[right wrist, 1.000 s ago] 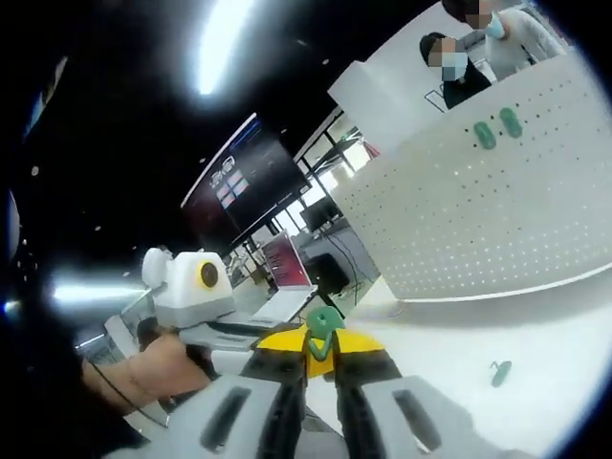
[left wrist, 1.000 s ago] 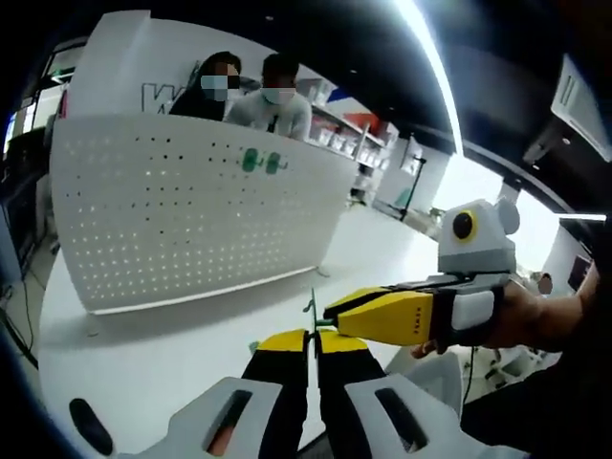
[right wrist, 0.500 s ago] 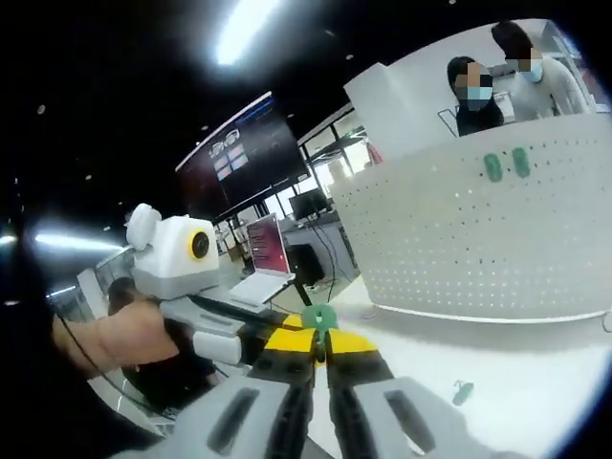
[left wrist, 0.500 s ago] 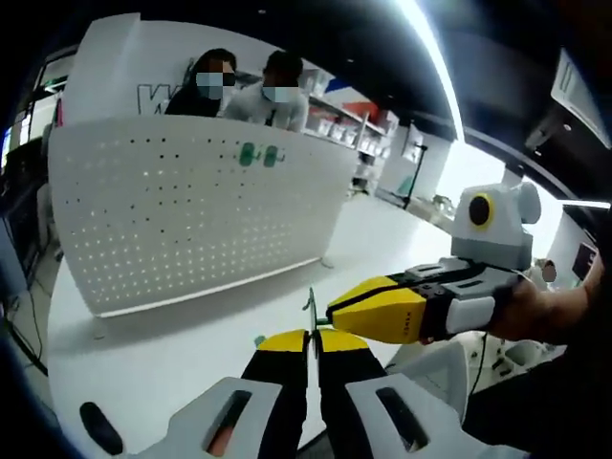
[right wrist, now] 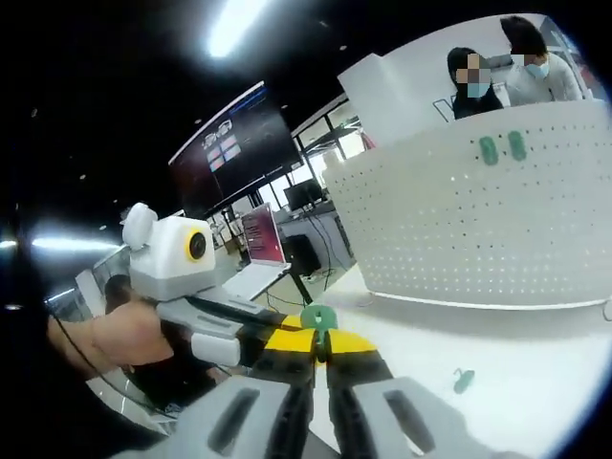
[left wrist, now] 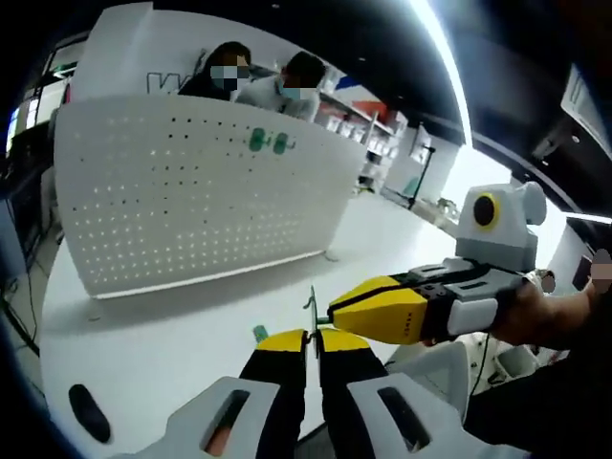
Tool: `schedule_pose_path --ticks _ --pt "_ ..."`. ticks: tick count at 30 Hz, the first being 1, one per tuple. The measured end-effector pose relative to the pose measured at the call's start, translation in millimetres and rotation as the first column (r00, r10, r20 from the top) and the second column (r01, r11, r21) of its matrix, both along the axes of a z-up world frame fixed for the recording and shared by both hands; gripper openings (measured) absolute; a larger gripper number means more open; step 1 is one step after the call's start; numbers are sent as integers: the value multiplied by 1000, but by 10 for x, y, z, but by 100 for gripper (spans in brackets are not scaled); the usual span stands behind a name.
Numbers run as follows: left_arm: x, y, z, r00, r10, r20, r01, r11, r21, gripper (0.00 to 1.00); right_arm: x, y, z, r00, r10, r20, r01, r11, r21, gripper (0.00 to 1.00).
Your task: Insert the hook assembly into the mounting plate slot until the hook locks in place.
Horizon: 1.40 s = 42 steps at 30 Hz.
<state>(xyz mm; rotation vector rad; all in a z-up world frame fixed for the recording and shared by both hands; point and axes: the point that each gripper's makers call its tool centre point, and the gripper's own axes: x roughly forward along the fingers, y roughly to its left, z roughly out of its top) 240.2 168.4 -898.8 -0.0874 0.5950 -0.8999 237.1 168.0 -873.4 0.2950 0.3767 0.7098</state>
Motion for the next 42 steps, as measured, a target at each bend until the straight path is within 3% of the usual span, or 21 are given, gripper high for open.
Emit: schedule_pose_path --ticks 7,12,18,23,27,34,42 --pt "-46 3 -124 999 -17 -37 17 1000 -1 6 44 -10 -64 1000 -12 -20 12 1000 0 0" --pt "-29 84 -241 1000 -3 -30 4 998 61 9 117 -68 -86 1000 -26 -18 26 1000 -14 0" --pt "19 161 -256 999 24 -33 -22 998 53 16 173 -140 -114 999 -42 -29 41 999 -8 0" --pt "38 187 -291 999 40 -36 -38 998 52 30 222 -152 -104 998 -48 -28 48 999 -2 0" --pt "17 180 -270 998 42 -48 -43 999 -3 36 275 -165 -94 998 -53 -24 53 999 -3 0" --pt "24 256 -342 996 73 -44 -74 997 -4 53 390 -229 -55 997 -76 -2 76 997 -8 0" --pt "55 295 -358 995 95 -39 -96 995 -12 70 688 -539 101 976 -205 71 205 979 8 0"
